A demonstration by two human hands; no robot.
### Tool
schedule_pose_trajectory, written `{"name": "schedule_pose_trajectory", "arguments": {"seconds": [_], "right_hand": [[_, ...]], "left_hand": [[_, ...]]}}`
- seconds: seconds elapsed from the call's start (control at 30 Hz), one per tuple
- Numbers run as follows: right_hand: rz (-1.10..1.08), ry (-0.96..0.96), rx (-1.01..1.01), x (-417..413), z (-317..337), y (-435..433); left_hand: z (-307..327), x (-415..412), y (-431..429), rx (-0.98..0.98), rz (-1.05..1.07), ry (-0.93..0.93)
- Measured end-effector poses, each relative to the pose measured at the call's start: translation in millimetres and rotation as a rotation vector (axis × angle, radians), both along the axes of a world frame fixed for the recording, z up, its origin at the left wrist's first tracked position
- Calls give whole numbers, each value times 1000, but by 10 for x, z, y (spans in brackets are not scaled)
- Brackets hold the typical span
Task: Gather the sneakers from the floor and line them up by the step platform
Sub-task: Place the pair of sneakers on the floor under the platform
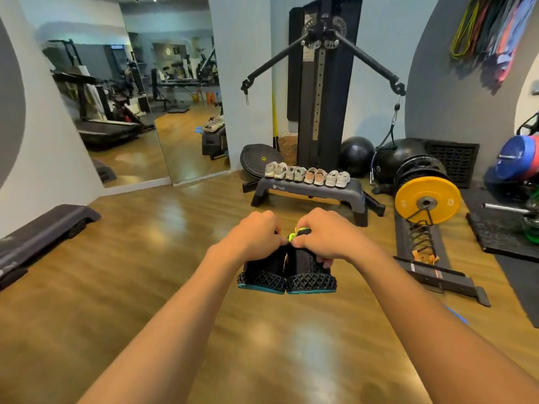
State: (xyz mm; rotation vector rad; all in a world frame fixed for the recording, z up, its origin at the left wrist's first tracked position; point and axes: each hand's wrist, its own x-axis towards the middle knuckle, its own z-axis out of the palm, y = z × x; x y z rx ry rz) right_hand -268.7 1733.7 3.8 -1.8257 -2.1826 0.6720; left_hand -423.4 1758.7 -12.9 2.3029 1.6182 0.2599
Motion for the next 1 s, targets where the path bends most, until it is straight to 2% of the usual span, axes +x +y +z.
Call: {"name": "schedule_pose_trajectory", "arguments": {"seconds": [0.13, 0.3, 0.43, 0.6, 0.87, 1.0], "right_hand": [[-50, 64, -55, -179, -174, 1102], [-116, 265, -267, -263, -280, 2362], [-128, 282, -321, -243, -396, 3419], [-98, 213, -369, -230, -803, 4866], [-84, 128, -411, -295, -1343, 6931], [-15, -33, -393, -398, -1688, 7919]], "left_hand": [[-177, -208, 1177, -27, -49, -36], [-357, -304, 2589, -70, -120, -19], [-509, -242, 3756, -80, -155, 37], [-854, -176, 5132, -120, -145, 86], [-1365, -249, 7061, -367, -121, 104], [-1731, -327, 8046, -430, -89, 90]]}}
